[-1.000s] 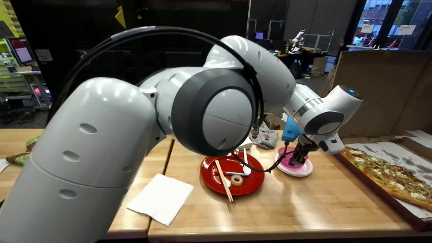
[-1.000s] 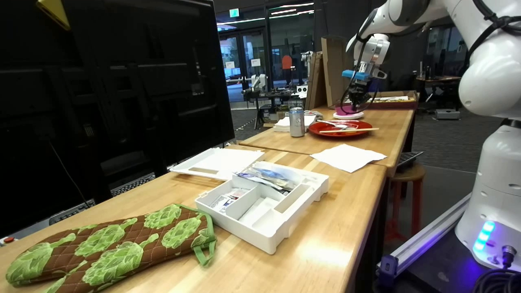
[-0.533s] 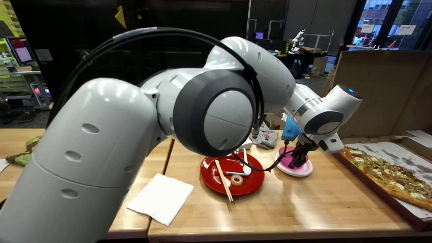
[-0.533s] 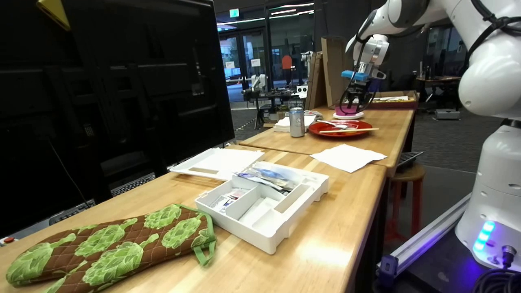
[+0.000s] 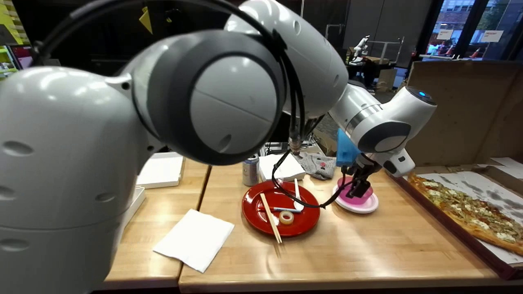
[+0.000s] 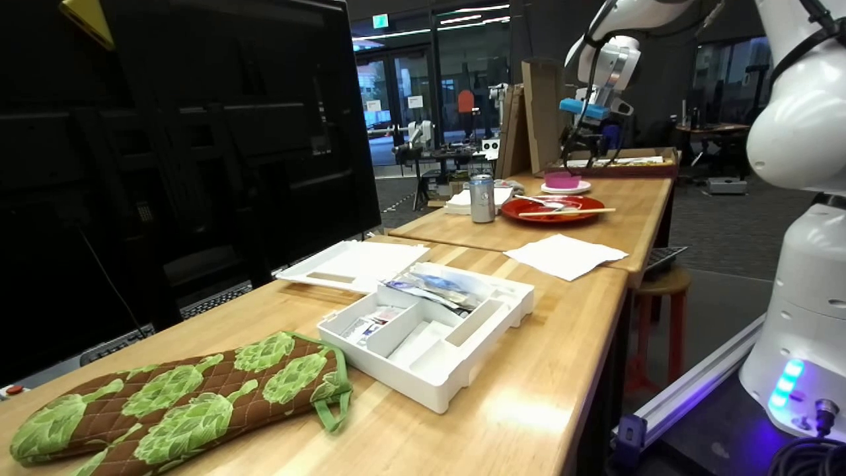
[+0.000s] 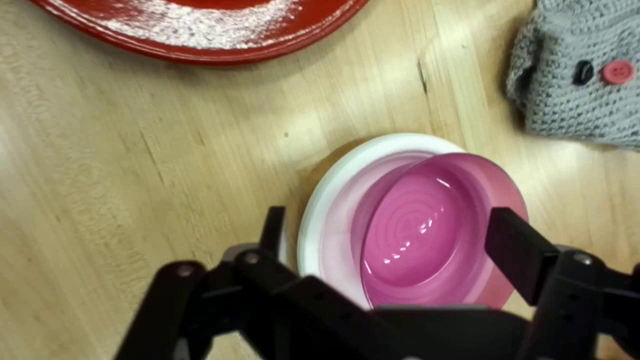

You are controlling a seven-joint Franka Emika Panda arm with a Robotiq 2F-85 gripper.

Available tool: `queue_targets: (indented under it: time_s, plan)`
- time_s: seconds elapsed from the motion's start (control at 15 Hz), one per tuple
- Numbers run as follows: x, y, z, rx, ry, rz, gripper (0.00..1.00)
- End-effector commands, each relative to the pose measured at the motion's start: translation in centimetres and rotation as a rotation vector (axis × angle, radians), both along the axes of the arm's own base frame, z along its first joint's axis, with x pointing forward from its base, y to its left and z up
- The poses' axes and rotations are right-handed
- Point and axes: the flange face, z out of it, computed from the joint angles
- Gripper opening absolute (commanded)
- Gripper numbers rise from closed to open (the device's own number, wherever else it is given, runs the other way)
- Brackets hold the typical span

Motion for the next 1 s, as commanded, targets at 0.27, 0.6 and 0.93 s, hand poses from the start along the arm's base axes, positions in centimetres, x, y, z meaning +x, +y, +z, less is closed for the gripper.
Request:
queue_targets:
  time_s: [0.27, 0.6, 0.93]
  plan:
    - [-6.7, 10.0, 3.1, -0.158, -0.039, 0.403, 1.0]
    - [-8.8, 17.8, 1.8, -0.306, 0.053, 0.66, 1.0]
    - [-10.1, 22.7, 1.0, -0.518, 0.137, 0.898, 1.0]
